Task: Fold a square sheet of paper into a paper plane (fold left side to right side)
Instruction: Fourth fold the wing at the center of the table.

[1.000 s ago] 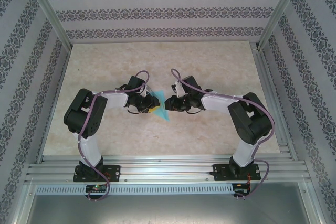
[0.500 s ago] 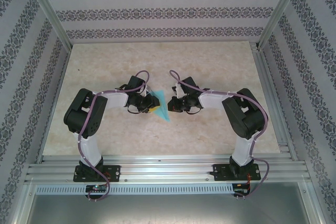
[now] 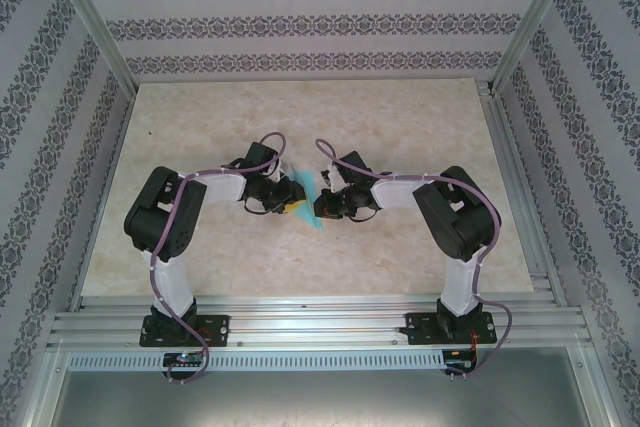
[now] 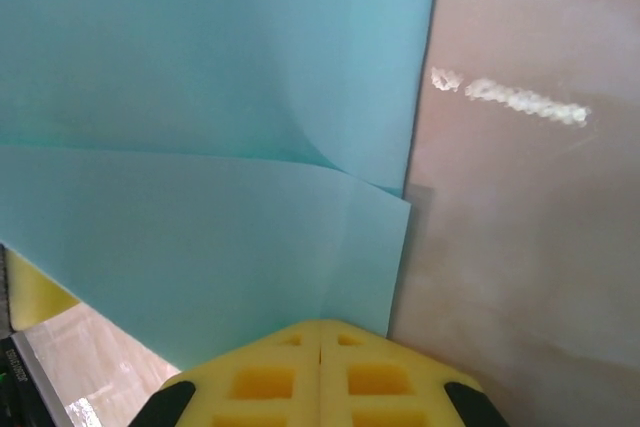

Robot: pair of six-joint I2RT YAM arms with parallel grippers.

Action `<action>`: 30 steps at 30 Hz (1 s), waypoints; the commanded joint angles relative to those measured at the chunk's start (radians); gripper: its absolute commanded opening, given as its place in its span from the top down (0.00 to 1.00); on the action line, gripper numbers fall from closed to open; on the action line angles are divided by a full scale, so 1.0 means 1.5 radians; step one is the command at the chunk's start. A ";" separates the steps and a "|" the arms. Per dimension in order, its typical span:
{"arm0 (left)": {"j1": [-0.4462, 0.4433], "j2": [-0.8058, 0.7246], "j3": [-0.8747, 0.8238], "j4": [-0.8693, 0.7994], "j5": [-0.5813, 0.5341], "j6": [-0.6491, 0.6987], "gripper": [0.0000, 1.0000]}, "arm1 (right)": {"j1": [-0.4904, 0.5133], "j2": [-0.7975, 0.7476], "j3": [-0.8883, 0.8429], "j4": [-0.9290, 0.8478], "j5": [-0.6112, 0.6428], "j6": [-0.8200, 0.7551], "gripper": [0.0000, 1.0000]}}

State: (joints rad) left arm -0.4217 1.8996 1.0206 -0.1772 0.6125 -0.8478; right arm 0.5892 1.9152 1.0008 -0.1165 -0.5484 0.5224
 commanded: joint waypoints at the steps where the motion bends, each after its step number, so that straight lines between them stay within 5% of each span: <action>1: -0.008 0.028 0.012 -0.025 -0.038 -0.001 0.68 | -0.002 -0.015 0.005 -0.004 0.012 -0.002 0.91; 9: -0.008 0.036 0.010 -0.028 -0.046 -0.002 0.68 | 0.001 -0.102 0.023 -0.112 0.115 -0.059 0.77; 16: -0.008 0.036 0.017 -0.038 -0.052 -0.002 0.68 | 0.114 -0.114 0.059 -0.217 0.323 -0.083 0.69; 23: -0.008 0.040 0.022 -0.041 -0.051 -0.001 0.68 | 0.187 -0.070 0.123 -0.310 0.470 -0.074 0.67; 30: -0.008 0.041 0.025 -0.043 -0.052 0.001 0.68 | 0.218 -0.023 0.163 -0.358 0.508 -0.080 0.68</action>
State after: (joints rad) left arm -0.4221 1.9190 1.0538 -0.1997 0.6117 -0.8478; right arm 0.8978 1.8526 1.2160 -0.5938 0.1398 0.4160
